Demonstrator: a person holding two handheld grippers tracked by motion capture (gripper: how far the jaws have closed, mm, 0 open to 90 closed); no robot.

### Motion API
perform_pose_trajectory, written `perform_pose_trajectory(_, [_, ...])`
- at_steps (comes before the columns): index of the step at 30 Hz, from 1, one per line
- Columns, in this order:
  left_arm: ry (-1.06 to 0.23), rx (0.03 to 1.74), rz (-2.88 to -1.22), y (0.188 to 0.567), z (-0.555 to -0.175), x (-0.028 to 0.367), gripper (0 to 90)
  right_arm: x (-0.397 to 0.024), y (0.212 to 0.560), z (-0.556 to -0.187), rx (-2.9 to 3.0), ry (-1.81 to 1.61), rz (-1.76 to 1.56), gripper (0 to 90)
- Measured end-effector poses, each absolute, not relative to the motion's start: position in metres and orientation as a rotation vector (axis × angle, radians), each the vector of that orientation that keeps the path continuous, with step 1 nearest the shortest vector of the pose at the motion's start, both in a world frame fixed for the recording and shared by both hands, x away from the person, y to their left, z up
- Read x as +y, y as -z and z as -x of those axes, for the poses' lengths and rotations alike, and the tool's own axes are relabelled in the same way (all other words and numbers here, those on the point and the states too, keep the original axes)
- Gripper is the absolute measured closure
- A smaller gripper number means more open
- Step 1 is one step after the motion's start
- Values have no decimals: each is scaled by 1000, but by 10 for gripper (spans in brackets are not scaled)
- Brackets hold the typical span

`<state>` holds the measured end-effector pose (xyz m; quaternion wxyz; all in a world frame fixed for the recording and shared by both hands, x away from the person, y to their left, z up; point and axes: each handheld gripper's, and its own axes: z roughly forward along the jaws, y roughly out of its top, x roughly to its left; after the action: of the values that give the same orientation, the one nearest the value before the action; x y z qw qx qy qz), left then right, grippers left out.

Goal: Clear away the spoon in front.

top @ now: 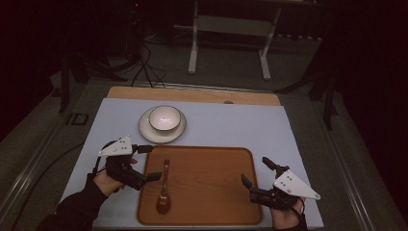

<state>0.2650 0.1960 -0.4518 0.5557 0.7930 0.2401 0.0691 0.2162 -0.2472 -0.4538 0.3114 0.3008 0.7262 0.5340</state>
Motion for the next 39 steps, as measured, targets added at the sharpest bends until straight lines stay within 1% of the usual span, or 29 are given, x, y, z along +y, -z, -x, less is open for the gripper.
perform_pose_trajectory(9, [-175, 603, -1856, 462, -249, 204, 2, -244, 455, -216, 1927, -1362, -781, 143])
perform_pose_trajectory(14, [-167, 599, -1838, 468, -239, 206, 3, -244, 456, -217, 1926, -1385, -779, 144])
perform_pose_trajectory(18, [-188, 592, -1848, 472, -233, 207, 3, -243, 456, -217, 1933, -1372, -776, 143])
perform_pose_trajectory(24, [-175, 590, -1838, 480, -228, 212, 3, -243, 457, -217, 1941, -1349, -773, 143])
perform_pose_trajectory(29, [-214, 612, -1847, 487, -225, 215, 3, -245, 458, -218, 1944, -1365, -780, 143])
perform_pose_trajectory(39, [-182, 591, -1850, 496, -220, 213, 3, -245, 464, -221, 1972, -1340, -786, 143])
